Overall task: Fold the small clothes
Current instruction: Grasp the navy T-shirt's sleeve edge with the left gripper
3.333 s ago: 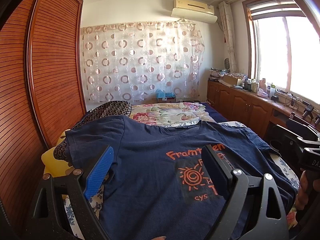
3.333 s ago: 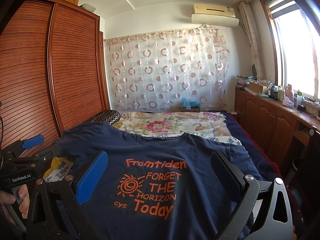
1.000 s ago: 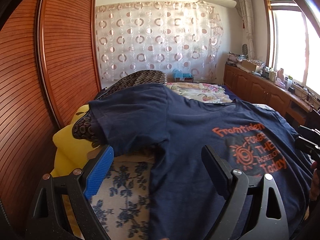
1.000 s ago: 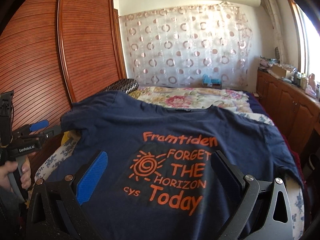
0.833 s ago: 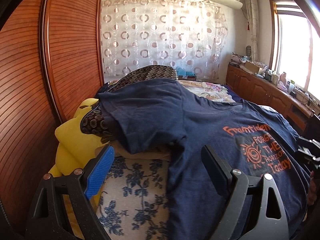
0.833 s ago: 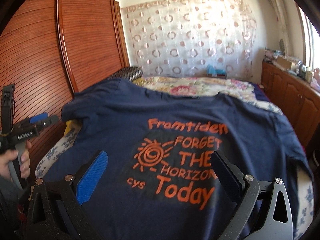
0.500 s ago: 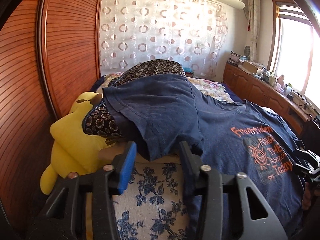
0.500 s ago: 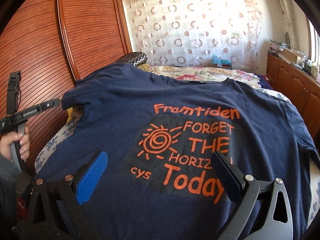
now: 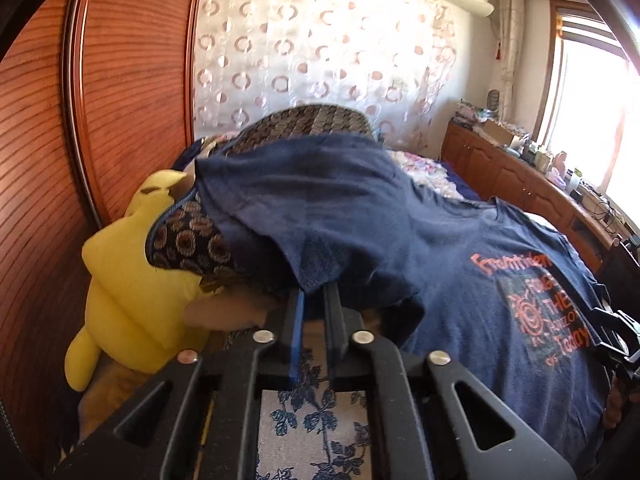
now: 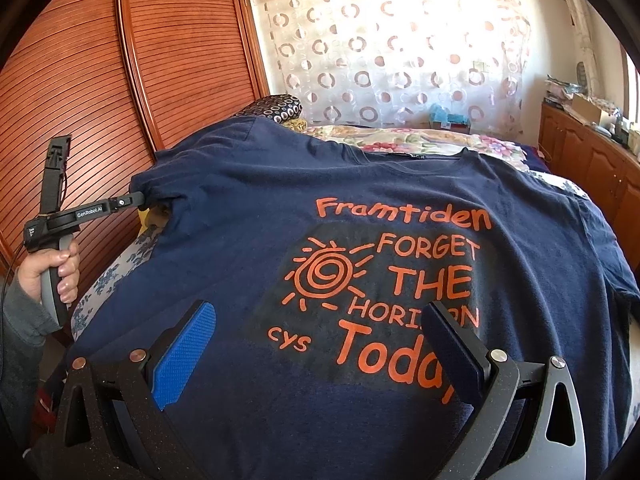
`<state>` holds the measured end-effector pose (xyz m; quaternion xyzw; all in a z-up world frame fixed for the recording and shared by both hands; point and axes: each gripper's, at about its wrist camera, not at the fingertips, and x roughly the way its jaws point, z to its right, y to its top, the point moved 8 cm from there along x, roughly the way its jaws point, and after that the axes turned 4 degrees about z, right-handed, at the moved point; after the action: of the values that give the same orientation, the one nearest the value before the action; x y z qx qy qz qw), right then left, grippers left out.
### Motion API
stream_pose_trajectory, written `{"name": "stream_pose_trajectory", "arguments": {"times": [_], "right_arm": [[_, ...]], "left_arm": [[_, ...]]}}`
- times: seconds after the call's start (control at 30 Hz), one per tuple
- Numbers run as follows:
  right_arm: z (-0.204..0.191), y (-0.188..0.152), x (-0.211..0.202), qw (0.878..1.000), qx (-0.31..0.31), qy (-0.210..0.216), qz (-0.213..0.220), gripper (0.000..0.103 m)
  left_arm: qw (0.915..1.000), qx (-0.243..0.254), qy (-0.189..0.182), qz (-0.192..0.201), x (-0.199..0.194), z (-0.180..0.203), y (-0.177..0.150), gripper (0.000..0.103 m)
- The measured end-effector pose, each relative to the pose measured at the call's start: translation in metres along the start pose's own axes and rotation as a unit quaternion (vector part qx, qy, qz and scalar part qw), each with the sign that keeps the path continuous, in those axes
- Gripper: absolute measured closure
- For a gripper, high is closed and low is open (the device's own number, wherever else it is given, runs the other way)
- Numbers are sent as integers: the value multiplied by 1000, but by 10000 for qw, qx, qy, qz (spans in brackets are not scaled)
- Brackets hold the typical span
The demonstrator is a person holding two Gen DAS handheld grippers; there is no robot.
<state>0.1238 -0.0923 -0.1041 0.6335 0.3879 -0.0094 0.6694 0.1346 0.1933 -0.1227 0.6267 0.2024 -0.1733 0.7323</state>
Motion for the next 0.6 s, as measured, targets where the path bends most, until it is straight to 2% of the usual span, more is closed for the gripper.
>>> {"name": "stream_pose_trajectory", "arguments": {"times": [0.2, 0.43, 0.6], "right_arm": [[1, -2, 0, 10000, 54, 12, 12, 1], [6, -2, -4, 9999, 144, -7, 78, 1], [12, -1, -11, 9996, 236, -54, 164, 1]], "left_arm": [[9989, 207, -154, 390, -23, 19, 27, 101], [9969, 520, -358, 459, -21, 48, 57, 101], [9917, 905, -860, 320, -10, 107, 72, 101]]}}
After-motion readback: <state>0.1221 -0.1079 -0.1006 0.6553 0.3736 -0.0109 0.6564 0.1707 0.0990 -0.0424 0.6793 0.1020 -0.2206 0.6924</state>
